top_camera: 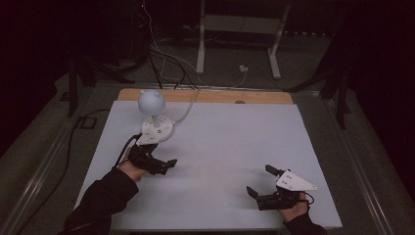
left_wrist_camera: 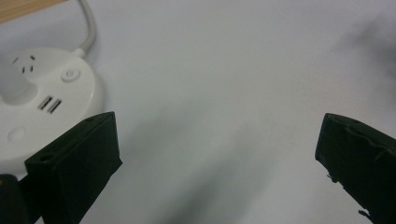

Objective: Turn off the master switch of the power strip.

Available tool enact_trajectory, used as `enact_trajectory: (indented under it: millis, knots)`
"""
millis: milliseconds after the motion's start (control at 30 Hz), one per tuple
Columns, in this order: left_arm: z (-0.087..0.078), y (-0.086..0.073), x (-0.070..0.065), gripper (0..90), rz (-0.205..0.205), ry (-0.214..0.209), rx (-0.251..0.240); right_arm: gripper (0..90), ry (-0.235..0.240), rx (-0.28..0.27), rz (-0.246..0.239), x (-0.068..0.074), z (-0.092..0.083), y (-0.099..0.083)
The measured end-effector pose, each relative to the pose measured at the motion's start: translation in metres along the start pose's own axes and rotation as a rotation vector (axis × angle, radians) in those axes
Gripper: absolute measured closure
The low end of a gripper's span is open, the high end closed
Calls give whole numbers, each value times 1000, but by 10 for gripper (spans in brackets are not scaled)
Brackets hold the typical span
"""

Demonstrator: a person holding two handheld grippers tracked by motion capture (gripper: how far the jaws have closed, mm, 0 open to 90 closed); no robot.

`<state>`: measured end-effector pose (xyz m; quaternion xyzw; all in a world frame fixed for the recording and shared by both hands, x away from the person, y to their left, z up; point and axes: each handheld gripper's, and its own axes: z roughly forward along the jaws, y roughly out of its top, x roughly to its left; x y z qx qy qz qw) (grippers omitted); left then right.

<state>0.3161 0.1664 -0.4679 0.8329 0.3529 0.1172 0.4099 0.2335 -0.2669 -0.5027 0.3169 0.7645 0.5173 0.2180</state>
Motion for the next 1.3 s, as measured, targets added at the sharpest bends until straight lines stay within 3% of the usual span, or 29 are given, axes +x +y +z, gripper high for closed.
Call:
enact_trajectory:
  millis: [567, 833, 933, 1033, 1133, 1300]
  knots:
    - [-16, -47, -11, 5, 27, -16, 22, 0, -1, 4, -1, 0, 0, 0]
    - [-25, -67, -15, 5, 26, -20, -3, 0, -1, 7, 0, 1, 1, -1]
    - [-25, -75, -15, 5, 46, -4, -18, 0, 1, 9, -3, 1, 1, -1]
    - [-24, -79, -14, 5, 33, 7, -15, 0, 1, 9, -4, 1, 1, -1]
    - [-22, -80, -14, 5, 57, 20, -12, 0, 0, 7, -7, 1, 0, 0]
    - [-23, -80, -13, 5, 54, 4, -21, 0, 2, 9, -4, 0, 0, 0]
